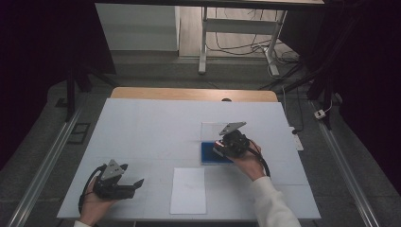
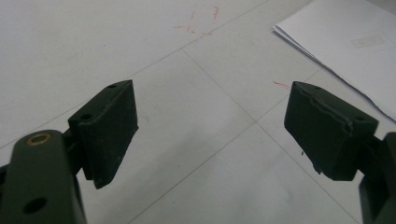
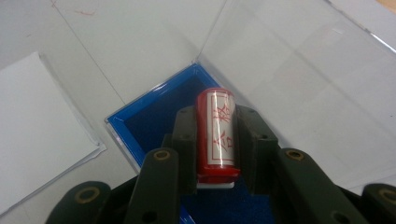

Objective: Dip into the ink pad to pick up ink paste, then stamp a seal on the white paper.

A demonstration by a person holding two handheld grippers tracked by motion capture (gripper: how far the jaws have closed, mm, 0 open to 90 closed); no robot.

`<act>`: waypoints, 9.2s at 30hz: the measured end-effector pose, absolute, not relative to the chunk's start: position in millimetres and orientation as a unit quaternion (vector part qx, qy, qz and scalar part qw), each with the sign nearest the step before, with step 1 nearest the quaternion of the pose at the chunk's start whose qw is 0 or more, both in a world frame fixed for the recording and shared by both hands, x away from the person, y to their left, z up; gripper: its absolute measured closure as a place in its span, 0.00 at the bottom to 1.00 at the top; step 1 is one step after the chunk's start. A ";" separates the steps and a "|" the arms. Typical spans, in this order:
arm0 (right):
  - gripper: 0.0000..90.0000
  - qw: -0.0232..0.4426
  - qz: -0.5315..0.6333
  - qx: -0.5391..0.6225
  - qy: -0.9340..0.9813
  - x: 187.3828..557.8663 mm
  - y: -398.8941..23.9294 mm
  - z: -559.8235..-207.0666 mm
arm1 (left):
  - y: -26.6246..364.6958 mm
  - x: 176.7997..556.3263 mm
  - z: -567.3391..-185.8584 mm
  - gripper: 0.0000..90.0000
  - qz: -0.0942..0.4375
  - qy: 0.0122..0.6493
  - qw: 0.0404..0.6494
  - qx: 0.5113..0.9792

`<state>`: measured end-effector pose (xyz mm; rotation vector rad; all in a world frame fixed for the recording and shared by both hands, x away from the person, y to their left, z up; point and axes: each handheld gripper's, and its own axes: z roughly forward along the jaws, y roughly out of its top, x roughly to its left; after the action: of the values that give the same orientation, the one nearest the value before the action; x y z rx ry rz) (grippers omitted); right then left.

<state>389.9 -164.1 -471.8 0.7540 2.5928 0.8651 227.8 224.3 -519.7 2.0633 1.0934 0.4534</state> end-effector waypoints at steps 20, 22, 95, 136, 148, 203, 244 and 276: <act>0.78 0.139 0.279 0.282 0.907 394.2 -162.0 -477.7 | 224.4 227.6 -519.9 0.20 0.177 0.426 0.371 0.806; 0.78 0.137 0.275 0.283 0.908 394.7 -161.7 -477.6 | 224.9 227.6 -519.9 0.20 0.177 0.426 0.371 0.806; 0.77 0.148 0.388 0.275 0.867 367.3 -193.3 -456.7 | 227.7 227.2 -519.2 0.20 0.182 0.430 0.370 0.804; 0.77 0.130 0.396 0.189 0.889 324.5 -163.2 -442.9 | 227.4 226.6 -518.3 0.20 0.183 0.426 0.371 0.804; 0.77 0.126 0.389 0.164 0.898 314.2 -152.1 -441.6 | 227.1 226.7 -518.3 0.20 0.183 0.426 0.372 0.804; 0.77 0.074 0.351 0.093 0.929 286.6 -99.7 -469.3 | 226.8 226.4 -518.3 0.20 0.183 0.424 0.371 0.806; 0.77 0.075 0.316 0.085 0.942 289.0 -88.2 -492.6 | 225.7 226.8 -519.5 0.20 0.181 0.422 0.366 0.810; 0.78 0.053 0.300 0.099 0.947 295.8 -85.9 -495.4 | 223.1 227.2 -520.9 0.20 0.182 0.421 0.361 0.812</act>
<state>295.8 -85.9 -495.4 0.3005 2.8796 0.9116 227.2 223.1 -520.9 2.0940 1.0841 0.4679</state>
